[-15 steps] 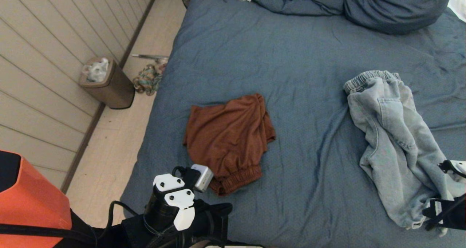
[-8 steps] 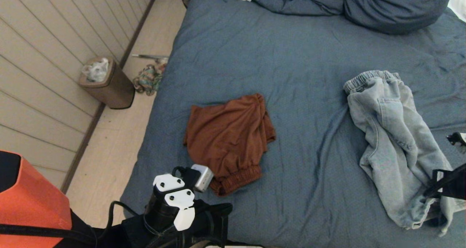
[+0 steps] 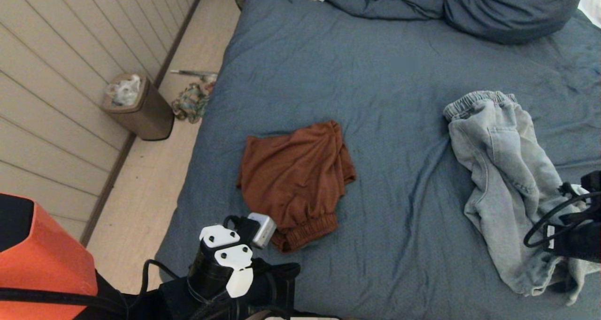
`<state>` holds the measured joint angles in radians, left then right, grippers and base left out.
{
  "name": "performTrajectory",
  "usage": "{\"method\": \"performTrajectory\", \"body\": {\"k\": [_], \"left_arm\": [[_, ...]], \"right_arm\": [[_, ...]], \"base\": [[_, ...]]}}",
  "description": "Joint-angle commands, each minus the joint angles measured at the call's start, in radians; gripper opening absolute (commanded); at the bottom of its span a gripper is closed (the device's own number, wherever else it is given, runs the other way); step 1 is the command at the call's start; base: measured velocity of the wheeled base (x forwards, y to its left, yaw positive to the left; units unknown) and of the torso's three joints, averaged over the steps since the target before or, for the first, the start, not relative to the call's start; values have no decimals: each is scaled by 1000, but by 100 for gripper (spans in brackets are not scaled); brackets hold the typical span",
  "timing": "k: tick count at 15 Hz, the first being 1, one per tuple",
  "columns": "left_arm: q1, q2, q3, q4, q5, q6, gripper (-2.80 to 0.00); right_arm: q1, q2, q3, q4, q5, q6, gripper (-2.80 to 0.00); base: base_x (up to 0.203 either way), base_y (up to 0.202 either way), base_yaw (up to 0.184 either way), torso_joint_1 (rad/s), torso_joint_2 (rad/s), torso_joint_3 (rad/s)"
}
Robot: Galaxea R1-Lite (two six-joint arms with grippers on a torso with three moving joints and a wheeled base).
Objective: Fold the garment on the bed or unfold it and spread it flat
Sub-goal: Fold the blue shorts
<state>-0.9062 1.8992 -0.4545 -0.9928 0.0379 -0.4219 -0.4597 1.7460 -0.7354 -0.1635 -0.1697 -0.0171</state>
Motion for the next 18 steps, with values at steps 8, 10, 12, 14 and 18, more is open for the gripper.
{"method": "performTrajectory", "body": {"k": [8,10,12,14,18], "left_arm": [[1,12,-1,-6,-1,-5,-280],[1,12,-1,-6,-1,-6,-280],[1,12,0,-6,0,-5,-280],[1,12,0,-6,-1,-3,-280],[1,9,-4,-6,4,-6,-280]], "right_arm": [[-182,190,-316,18,-3,-40,-280],[-223,289,-401,24,-5,-46,-280],[-281,359,-508,78,-8,-49,-280],[-331,386,-603,173,-4,-50,-280],[-374,332,-659,262,92,-30,-280]], "base": [[0,0,0,0,0,0],[0,0,0,0,0,0],[0,0,0,0,0,0],[0,0,0,0,0,0],[0,0,0,0,0,0]]}}
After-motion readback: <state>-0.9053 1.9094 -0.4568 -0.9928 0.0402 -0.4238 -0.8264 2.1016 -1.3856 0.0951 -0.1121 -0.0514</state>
